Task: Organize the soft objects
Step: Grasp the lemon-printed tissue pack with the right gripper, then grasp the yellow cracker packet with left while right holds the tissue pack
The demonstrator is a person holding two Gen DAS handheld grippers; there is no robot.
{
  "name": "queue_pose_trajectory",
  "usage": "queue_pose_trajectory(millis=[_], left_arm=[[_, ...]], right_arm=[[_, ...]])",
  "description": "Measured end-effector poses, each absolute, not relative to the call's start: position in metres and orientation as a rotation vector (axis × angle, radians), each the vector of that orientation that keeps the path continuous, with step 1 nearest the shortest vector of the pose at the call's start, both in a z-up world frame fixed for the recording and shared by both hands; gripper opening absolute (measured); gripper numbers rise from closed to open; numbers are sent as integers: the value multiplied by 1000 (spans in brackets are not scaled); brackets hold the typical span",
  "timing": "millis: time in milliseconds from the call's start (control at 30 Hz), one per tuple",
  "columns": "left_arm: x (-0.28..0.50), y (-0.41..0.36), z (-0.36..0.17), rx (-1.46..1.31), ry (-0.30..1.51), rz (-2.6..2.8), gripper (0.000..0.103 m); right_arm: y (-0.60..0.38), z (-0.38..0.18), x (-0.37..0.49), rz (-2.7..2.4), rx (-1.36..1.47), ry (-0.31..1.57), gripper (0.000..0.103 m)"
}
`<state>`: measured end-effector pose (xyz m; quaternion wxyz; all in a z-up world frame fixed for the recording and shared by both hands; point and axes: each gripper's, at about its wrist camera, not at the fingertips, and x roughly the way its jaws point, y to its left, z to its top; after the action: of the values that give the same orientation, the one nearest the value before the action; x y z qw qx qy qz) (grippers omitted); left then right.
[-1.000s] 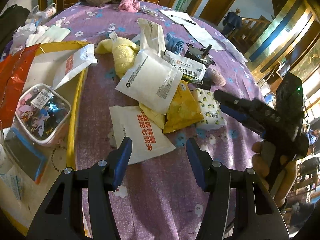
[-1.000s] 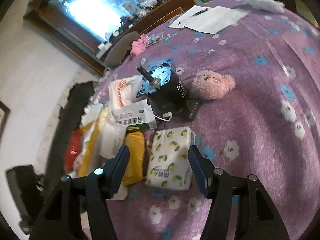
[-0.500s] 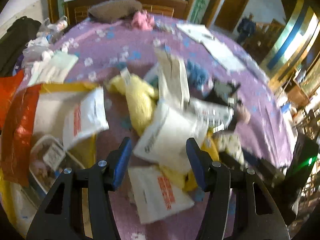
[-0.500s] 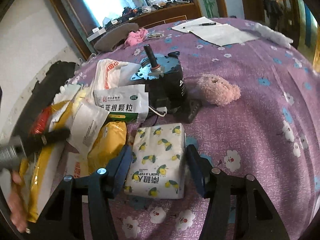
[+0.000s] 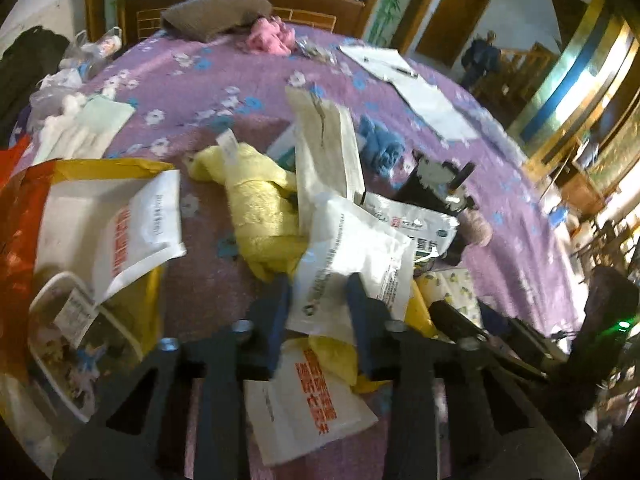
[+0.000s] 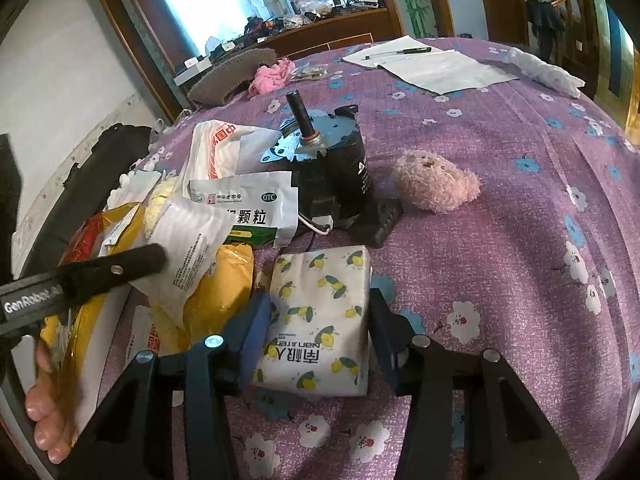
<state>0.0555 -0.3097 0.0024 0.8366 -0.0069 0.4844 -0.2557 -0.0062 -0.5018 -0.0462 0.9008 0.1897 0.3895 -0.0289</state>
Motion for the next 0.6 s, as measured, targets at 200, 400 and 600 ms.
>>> queue_pose_trajectory(millis=[200,400,600], left_arm=[[40,-284,14,-146,1007,-582,12],[28,-271,18,-207,1009,-630,8],[18,-264,17,-245,1020,-664,5]], right_arm=[[-504,-43,-12,-65,414,775,35],[-515,-40,-16,-69,472,735,28],[-525,-39,-19,-77,528,703,28]])
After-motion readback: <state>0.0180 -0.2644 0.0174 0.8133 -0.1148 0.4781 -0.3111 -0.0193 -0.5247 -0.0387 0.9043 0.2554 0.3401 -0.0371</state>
